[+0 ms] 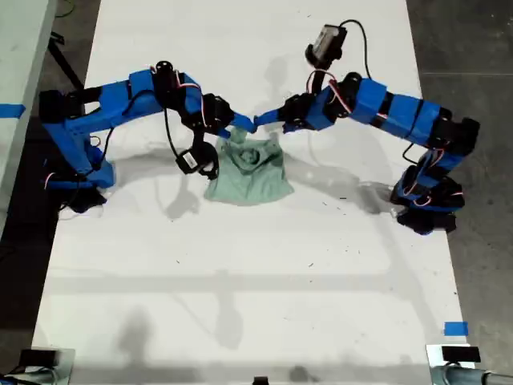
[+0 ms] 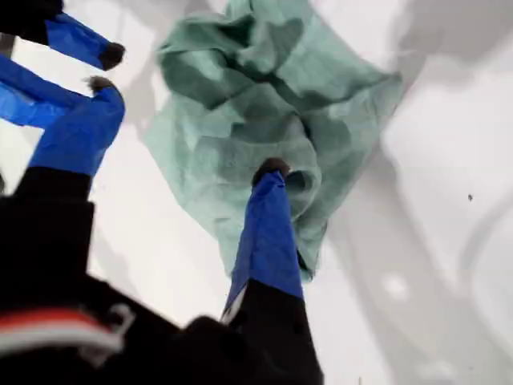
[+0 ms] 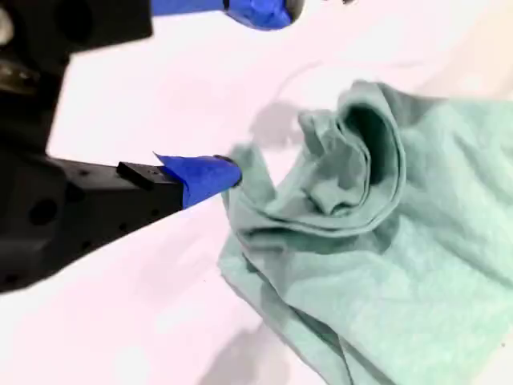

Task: Fold t-shirt

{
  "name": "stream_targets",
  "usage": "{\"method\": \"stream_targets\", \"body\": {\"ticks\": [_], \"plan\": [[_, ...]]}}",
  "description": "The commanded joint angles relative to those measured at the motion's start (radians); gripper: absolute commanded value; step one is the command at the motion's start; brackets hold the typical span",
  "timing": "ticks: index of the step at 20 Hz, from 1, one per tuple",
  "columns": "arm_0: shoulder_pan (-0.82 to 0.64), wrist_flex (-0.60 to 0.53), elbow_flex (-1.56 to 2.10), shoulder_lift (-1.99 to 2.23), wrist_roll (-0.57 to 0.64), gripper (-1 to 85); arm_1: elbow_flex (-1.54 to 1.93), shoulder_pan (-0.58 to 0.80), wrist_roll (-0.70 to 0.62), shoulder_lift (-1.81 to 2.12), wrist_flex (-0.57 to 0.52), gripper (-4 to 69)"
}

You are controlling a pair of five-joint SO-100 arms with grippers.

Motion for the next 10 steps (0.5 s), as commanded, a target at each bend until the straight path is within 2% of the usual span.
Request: {"method": "stream_targets", "body": {"ticks": [1, 3, 6, 9, 10], "plan": [[-0.078, -0.020, 0.048, 0.155, 0.031, 18.4, 0.100, 0.092, -0.038, 0.250, -0.040, 33.5], [-0.107, -0.060, 0.172, 0.249, 0.025, 13.2, 0.250, 0.140, -0.037, 0.385, -0.020, 31.4], [-0.140, -0.167, 0.460, 0.430, 0.002, 12.3, 0.512, 0.187, -0.028, 0.635, 0.014, 28.5], [-0.107, -0.288, 0.773, 0.652, -0.012, 12.2, 0.733, 0.179, -0.008, 0.862, 0.078, 26.5], [-0.095, -0.324, 0.888, 0.744, -0.014, 9.5, 0.804, 0.170, 0.012, 0.939, 0.100, 25.7]]}}
